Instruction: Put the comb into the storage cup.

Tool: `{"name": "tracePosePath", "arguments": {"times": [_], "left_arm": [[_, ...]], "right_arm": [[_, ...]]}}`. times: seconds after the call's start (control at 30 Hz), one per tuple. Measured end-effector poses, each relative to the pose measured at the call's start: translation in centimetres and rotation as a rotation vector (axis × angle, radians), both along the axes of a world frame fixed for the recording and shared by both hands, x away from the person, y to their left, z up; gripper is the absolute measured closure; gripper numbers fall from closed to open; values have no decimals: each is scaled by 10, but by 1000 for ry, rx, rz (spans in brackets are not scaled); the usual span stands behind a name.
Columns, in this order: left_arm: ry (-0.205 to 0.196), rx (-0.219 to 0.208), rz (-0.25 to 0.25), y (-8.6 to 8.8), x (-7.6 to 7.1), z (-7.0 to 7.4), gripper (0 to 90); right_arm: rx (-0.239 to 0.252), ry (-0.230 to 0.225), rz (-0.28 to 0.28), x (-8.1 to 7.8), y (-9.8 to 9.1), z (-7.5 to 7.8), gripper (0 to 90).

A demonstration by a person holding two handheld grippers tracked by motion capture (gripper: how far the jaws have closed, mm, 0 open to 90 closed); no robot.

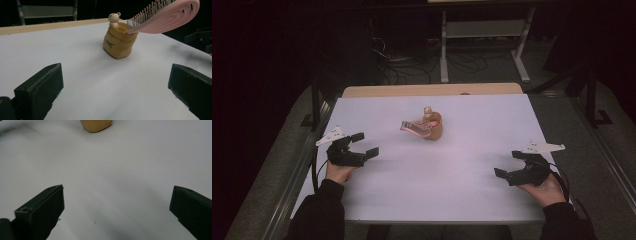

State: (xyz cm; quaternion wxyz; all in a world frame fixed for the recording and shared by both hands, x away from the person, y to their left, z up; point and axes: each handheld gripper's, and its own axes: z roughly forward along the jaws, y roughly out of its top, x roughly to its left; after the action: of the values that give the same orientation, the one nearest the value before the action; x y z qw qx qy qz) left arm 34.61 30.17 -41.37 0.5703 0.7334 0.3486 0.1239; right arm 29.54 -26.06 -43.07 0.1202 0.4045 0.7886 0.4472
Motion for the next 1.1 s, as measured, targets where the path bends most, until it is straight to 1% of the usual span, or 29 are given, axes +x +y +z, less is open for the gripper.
{"name": "tracePosePath", "arguments": {"times": [0.13, 0.3, 0.57, 0.67, 0.73, 0.87, 1.1], "left_arm": [[-13, -4, 15, 3, -3, -1, 0], [-17, 1, 28, 8, -7, -3, 0], [-25, -5, 54, 18, -14, -7, 0], [-19, -1, 66, 21, -18, -11, 0], [-12, 17, 70, 22, -19, -13, 0], [-21, 10, 91, 25, -23, -15, 0], [-27, 36, 133, 29, -27, -19, 0]], "right_arm": [[1, 1, -1, 0, 0, 0, 0], [-1, 2, -3, 0, -1, -1, 0], [0, 3, -4, -1, -1, -1, 0], [1, 2, -4, -1, -1, -1, 0], [1, 1, -3, -1, -1, -1, 0], [2, -1, -2, -2, -2, 0, 0], [8, 1, -8, -4, -3, -1, 0]]}}
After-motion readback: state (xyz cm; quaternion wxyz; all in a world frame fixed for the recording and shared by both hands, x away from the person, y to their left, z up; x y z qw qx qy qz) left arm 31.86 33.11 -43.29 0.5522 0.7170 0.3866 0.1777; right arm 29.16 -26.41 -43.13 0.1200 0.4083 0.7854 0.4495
